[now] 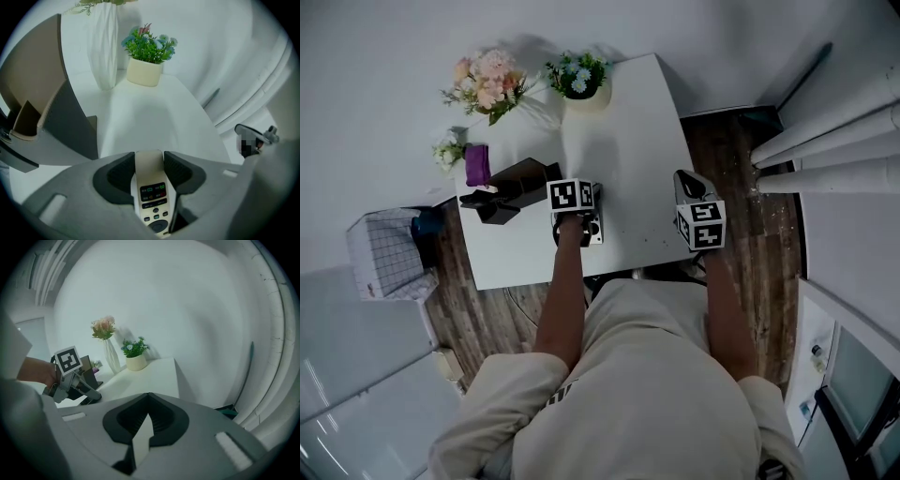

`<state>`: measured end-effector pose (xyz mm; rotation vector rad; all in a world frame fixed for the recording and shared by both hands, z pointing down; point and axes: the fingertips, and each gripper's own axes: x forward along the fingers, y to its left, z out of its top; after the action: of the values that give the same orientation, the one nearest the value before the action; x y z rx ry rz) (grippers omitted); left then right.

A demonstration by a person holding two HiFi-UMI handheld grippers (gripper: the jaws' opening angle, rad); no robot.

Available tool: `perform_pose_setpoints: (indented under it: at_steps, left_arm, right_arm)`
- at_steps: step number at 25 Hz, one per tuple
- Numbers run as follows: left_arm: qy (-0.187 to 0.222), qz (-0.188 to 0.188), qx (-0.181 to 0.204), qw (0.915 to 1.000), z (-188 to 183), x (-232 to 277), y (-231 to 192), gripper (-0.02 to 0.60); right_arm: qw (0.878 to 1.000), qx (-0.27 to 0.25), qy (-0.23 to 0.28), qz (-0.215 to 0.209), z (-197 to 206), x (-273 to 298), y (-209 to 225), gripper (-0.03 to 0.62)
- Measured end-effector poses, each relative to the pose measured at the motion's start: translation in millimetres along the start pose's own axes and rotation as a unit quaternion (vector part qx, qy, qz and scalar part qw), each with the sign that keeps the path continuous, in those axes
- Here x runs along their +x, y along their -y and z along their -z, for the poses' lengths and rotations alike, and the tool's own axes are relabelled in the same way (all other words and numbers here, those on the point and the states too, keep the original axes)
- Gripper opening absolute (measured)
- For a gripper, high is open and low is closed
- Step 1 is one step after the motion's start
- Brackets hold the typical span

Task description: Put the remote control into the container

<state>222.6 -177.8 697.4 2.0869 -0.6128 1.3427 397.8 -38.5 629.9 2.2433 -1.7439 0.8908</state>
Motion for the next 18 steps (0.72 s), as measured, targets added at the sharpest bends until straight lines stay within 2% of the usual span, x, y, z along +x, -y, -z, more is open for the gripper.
perform_pose_setpoints:
  at_steps: [7,11,14,18]
  left_arm:
    - [0.097,0.035,0.0,0.9946,-26.2,-41.4,4.6,0.195]
    - [0.174,0.034,0.016,0.9841,-37.9,-73.2,2.6,0.192]
    - [0.208,0.023,0.026,0.9774,-37.2,-88.8,-2.5,0.19]
    - [0.251,0.001,0.019,0.9678,-33.9,-107.0,-15.3,0.19]
  right_arm:
    - [0.998,-0.035,0.004,-0.052,-18.2,18.5,-41.6,0.003]
    - [0.994,-0.065,0.01,-0.089,-29.6,28.3,-78.6,0.003]
    - [0.989,-0.091,0.009,-0.117,-32.5,34.6,-107.3,0.003]
    - [0.981,-0.123,0.009,-0.149,-35.1,39.0,-138.0,0.003]
